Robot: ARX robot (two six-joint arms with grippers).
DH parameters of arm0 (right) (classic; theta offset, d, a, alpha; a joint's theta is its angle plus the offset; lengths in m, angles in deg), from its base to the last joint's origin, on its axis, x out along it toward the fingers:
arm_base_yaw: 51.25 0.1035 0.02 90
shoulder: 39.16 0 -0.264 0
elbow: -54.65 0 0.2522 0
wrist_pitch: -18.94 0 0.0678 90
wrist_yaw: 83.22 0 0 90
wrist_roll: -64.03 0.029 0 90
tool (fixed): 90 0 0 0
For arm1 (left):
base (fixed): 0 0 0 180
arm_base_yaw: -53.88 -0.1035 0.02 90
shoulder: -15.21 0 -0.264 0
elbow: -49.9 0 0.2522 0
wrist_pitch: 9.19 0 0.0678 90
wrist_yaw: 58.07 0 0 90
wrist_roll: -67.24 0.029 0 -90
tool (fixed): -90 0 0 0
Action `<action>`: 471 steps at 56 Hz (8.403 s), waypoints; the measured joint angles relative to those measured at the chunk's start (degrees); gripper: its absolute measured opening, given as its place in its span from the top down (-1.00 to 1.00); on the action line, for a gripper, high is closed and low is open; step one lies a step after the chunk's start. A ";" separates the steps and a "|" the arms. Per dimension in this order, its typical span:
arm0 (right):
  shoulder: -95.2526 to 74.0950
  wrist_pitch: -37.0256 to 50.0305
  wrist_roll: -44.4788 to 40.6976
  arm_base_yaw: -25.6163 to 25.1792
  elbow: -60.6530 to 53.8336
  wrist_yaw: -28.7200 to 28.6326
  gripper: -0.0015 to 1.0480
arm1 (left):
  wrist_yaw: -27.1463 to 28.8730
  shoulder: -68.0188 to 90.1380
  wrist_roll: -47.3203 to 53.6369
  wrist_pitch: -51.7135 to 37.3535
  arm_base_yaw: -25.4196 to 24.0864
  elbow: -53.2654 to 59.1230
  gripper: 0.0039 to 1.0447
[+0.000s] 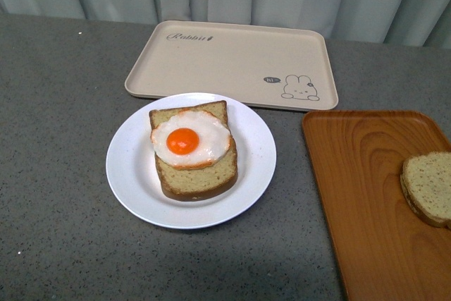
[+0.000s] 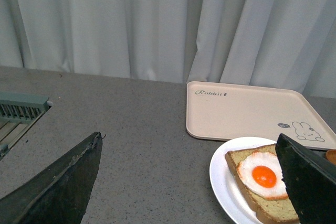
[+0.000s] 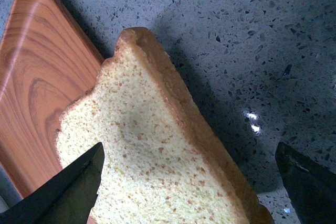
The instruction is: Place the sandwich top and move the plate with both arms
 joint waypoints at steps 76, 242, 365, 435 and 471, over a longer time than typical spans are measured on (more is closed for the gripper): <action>16.74 0.04 2.80 6.67 -0.28 -9.94 0.96 | 0.00 0.00 0.00 0.00 0.00 0.00 -0.88; 73.66 37.88 -20.59 25.86 -45.40 24.59 0.98 | 0.02 -0.04 0.00 0.04 0.00 0.00 -0.88; 114.38 -1.57 -20.72 25.86 -45.66 24.44 -0.82 | -5.79 79.54 -33.14 -35.41 -6.34 -14.84 -0.88; 114.38 -1.57 -20.72 25.86 -45.66 24.46 -0.83 | -20.13 117.39 -53.99 -44.44 1.88 -31.80 -0.88; 114.38 -1.57 -20.72 25.86 -45.66 24.46 -0.83 | -21.09 120.63 -55.74 -44.33 4.20 -33.99 -0.88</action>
